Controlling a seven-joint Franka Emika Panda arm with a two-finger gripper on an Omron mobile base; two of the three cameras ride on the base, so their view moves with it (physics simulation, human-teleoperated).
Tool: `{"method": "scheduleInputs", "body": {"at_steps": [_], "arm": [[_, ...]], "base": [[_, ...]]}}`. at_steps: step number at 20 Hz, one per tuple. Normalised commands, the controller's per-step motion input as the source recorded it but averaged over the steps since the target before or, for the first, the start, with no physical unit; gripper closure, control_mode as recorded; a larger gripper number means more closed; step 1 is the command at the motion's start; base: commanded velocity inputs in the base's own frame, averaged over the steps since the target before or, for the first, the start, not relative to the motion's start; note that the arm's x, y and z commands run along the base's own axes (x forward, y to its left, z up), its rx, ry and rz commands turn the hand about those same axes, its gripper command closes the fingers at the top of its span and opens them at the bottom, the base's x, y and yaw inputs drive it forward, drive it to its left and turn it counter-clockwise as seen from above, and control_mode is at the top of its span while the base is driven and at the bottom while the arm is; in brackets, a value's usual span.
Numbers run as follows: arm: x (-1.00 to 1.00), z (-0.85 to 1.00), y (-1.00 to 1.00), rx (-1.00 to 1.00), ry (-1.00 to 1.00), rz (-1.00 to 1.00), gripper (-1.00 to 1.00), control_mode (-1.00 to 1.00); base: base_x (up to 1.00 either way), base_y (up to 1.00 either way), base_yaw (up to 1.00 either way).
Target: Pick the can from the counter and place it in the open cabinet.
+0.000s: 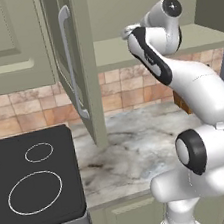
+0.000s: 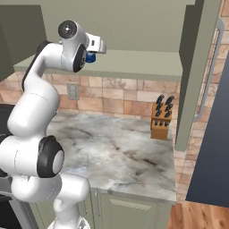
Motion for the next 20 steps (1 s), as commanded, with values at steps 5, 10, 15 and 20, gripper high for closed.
{"method": "scheduleInputs", "body": {"at_steps": [5,10,15,20], "arm": [[0.16,-0.21,0.00,0.00,0.01,0.00,1.00,-1.00],[0.16,-0.21,0.00,0.00,0.01,0.00,-1.00,-1.00],[0.11,-0.13,0.00,0.00,0.00,0.00,-1.00,-1.00],[0.11,-0.06,0.00,0.00,0.00,0.00,-1.00,-1.00]], "base": [[0.00,0.00,0.00],[0.00,0.00,0.00],[0.00,0.00,0.00],[0.00,0.00,0.00]]}}
